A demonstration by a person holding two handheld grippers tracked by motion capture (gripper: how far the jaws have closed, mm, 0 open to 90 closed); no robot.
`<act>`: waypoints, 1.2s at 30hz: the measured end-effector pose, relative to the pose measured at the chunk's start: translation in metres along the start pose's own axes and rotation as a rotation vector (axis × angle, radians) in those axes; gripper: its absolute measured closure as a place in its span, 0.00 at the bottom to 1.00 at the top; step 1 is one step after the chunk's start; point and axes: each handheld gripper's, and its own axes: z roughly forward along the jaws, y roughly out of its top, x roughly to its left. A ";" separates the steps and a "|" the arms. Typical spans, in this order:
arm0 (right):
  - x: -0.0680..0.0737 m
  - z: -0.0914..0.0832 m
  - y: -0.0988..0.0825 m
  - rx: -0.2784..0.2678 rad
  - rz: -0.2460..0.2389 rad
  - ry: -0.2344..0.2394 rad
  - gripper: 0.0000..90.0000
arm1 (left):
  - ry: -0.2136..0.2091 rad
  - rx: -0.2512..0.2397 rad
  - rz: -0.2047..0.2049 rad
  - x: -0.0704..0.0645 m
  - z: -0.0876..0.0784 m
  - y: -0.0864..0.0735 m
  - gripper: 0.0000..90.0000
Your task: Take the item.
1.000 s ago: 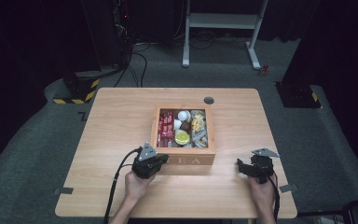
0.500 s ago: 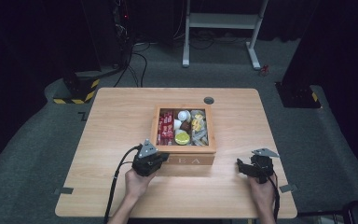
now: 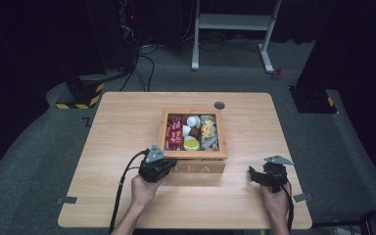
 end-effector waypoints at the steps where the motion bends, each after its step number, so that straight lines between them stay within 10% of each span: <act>1: 0.000 0.000 0.000 0.000 0.000 0.000 0.23 | 0.001 -0.003 -0.003 0.000 -0.001 0.001 1.00; 36: 0.000 0.000 0.000 -0.001 -0.001 0.000 0.23 | -0.010 -0.030 -0.040 0.016 -0.012 0.041 1.00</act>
